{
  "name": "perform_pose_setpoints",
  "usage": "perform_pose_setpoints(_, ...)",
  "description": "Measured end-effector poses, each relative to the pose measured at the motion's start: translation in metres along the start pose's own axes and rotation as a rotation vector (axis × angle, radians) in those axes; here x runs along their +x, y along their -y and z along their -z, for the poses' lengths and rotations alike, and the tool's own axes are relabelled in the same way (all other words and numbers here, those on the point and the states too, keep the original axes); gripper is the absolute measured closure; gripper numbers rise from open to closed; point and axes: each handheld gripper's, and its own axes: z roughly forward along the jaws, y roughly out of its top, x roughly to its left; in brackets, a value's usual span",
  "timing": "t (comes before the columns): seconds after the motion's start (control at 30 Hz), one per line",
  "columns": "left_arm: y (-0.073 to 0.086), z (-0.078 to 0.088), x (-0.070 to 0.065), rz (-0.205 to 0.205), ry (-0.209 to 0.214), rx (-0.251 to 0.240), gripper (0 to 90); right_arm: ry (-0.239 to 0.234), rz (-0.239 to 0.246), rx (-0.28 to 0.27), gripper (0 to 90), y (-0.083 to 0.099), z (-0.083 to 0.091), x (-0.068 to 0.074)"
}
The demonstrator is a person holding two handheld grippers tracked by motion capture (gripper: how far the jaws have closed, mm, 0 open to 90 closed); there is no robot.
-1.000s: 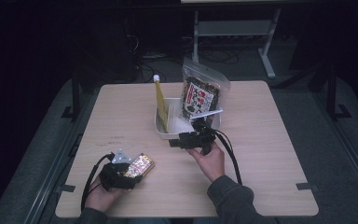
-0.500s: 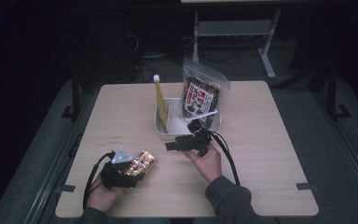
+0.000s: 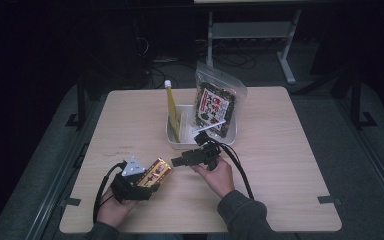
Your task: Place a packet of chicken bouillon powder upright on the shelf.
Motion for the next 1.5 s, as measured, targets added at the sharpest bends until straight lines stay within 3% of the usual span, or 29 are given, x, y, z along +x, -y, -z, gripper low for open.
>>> perform_pose_setpoints(0.5, -0.009, 0.001, -0.012, -0.03, 0.021, -0.058, 31.9, -0.087, -0.071, 0.055, 38.2, 0.002, -0.015, -0.007)
perform_pose_setpoints(1.03, -0.013, 0.001, -0.019, -0.047, 0.032, -0.11, 31.9, -0.165, -0.141, 0.097, 52.4, 0.002, -0.018, -0.01)
perform_pose_setpoints(1.27, -0.014, 0.001, -0.021, -0.056, 0.026, -0.118, 31.9, -0.177, -0.162, 0.1, 53.7, 0.001, -0.017, -0.011)
perform_pose_setpoints(1.5, -0.014, -0.002, -0.021, -0.062, 0.018, -0.103, 31.9, -0.204, -0.204, 0.094, 63.1, -0.001, -0.012, -0.011)
